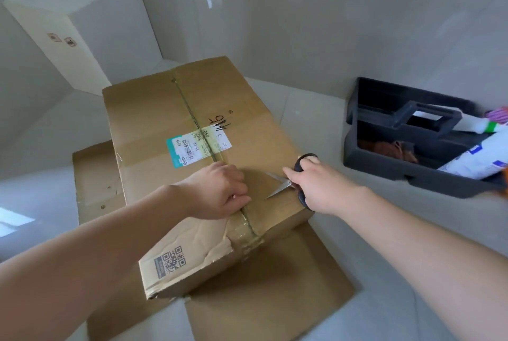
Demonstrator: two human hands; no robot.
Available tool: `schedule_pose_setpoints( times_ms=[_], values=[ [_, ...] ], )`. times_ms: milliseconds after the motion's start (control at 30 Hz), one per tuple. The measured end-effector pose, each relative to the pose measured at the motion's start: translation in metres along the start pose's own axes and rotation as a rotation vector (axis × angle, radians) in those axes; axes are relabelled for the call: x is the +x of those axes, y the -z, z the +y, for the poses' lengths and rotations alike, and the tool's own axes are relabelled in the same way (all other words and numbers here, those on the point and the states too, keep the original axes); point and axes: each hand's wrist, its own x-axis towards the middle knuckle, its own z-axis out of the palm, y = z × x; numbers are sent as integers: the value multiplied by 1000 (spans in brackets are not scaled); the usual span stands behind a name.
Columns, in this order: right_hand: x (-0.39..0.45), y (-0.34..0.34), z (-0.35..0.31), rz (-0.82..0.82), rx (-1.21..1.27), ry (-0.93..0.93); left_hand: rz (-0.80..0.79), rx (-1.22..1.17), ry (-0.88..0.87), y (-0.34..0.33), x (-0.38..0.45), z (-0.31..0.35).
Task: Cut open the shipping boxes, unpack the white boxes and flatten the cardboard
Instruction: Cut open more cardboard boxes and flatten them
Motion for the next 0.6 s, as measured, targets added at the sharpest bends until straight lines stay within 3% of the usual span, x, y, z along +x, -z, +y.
schedule_pose_setpoints(
  times_ms=[233,367,600],
  values=[
    [-33,11,-6,194,-135,151,-93,84,142,-4,4,22],
    [-63,14,-28,96,-96,311,-119,96,182,-3,3,26],
    [-67,8,-33,43,-98,301,-147,50,260,-7,3,24]
  ],
)
